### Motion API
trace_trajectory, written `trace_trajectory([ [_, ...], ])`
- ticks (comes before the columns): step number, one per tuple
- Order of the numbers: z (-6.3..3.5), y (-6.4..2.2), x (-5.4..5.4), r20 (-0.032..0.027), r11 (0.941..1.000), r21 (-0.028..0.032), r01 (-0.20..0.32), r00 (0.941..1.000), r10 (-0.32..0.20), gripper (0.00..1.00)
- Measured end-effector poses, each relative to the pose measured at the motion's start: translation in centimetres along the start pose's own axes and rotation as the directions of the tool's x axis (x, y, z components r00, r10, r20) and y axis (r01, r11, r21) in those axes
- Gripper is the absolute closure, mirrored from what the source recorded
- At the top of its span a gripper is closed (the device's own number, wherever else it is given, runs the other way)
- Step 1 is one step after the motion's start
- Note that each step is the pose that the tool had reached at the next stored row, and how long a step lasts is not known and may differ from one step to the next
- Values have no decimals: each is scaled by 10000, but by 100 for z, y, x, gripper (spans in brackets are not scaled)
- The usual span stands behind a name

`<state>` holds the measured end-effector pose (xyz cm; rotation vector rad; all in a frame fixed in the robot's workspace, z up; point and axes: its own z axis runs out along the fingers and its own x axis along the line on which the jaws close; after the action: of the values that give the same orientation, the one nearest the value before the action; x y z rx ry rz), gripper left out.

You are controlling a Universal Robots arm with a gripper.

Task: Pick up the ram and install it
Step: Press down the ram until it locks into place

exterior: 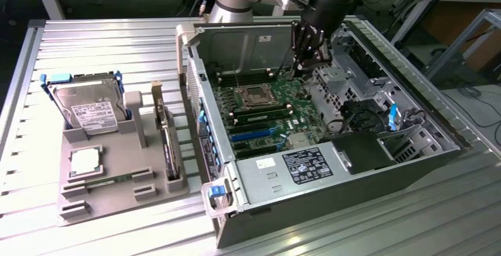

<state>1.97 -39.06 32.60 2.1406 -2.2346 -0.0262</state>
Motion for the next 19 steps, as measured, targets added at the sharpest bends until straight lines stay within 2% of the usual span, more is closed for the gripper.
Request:
trace_trajectory([
  [7, 0, 1, -2, -4, 10000, 1, -3, 10000, 3, 89],
  [9, 1, 3, -1, 20, 9985, -11, -543, 9985, 543, 89],
  [12, 5, 2, -1, 59, 9894, -35, -1454, 9894, 1454, 89],
  [13, 6, 2, -1, 65, 9871, -39, -1604, 9870, 1604, 89],
  [14, 8, 2, -2, 75, 9829, -47, -1840, 9829, 1840, 89],
  [15, 11, 2, -2, 91, 9745, -59, -2243, 9745, 2244, 89],
  [16, 15, 2, -2, 115, 9584, -80, -2853, 9584, 2853, 89],
  [17, 17, 2, -2, 125, 9499, -90, -3124, 9498, 3125, 89],
  [19, 20, 2, -2, 138, 9385, -102, -3452, 9384, 3453, 89],
])
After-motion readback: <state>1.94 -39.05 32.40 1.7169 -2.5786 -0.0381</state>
